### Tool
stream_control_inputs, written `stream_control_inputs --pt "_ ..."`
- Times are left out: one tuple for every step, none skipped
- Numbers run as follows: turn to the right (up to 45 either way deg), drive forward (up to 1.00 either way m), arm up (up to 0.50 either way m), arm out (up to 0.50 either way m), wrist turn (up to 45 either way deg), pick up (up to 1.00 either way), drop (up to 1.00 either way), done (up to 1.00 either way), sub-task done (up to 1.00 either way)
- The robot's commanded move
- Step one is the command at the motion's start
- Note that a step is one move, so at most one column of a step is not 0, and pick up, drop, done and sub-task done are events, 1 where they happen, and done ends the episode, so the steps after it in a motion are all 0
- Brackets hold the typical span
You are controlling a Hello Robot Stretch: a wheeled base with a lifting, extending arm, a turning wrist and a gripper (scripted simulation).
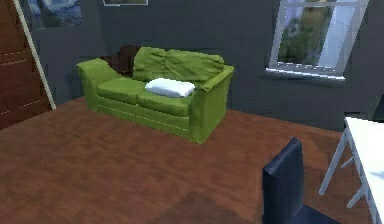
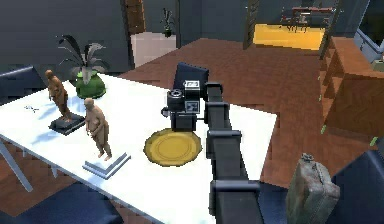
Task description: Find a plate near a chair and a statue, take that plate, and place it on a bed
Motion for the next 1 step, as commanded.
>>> stream_control_inputs --pt "0.0 0.00 -0.30 0.00 0.0 0.00 0.00 0.00 0.00"
